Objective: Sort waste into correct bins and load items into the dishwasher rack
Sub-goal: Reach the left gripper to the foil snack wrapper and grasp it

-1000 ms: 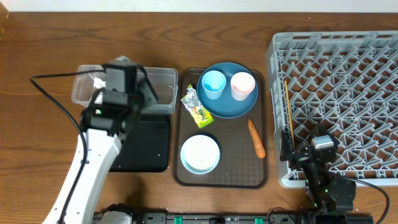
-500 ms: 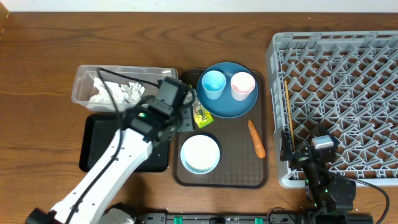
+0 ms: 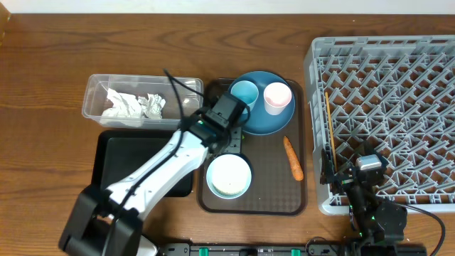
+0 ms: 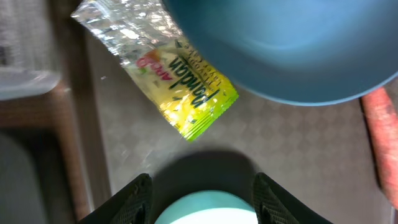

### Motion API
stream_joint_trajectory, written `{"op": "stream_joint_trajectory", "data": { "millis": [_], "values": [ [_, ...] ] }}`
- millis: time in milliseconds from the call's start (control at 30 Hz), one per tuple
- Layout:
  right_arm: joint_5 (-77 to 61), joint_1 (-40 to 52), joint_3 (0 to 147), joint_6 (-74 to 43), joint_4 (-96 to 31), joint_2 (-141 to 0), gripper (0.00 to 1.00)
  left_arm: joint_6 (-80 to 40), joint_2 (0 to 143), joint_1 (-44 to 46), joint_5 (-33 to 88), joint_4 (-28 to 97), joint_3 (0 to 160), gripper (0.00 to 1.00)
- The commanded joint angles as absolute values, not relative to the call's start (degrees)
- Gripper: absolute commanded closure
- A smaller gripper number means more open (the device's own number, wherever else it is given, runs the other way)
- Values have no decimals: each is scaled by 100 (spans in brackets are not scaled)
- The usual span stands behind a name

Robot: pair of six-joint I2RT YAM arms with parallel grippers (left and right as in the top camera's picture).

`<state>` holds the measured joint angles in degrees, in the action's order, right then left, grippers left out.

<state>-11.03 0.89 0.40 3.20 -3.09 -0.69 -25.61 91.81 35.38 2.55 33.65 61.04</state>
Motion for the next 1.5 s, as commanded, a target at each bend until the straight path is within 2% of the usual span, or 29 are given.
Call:
{"op": "stream_joint_trajectory", "data": {
  "millis": [0, 300, 567, 800, 1467],
  "values": [
    [-1092, 115, 32, 370, -327, -38, 1, -2403, 9432, 3562, 36, 3223, 6167, 46],
    [-1094, 115, 32, 370, -327, -38, 1, -2228, 9974, 3562, 3, 2705, 6167, 44],
    [-1094, 115, 32, 370, -327, -38, 1, -2239, 10206, 3559, -829, 2495, 6167, 39],
    [-1094, 115, 32, 370, -327, -38, 1, -2252, 10228, 3559, -867, 2198, 6160, 36],
    [-1094, 115, 32, 370, -327, -38, 1, -2279, 10278, 3559, -1236, 1999, 5892, 36]
  ]
}}
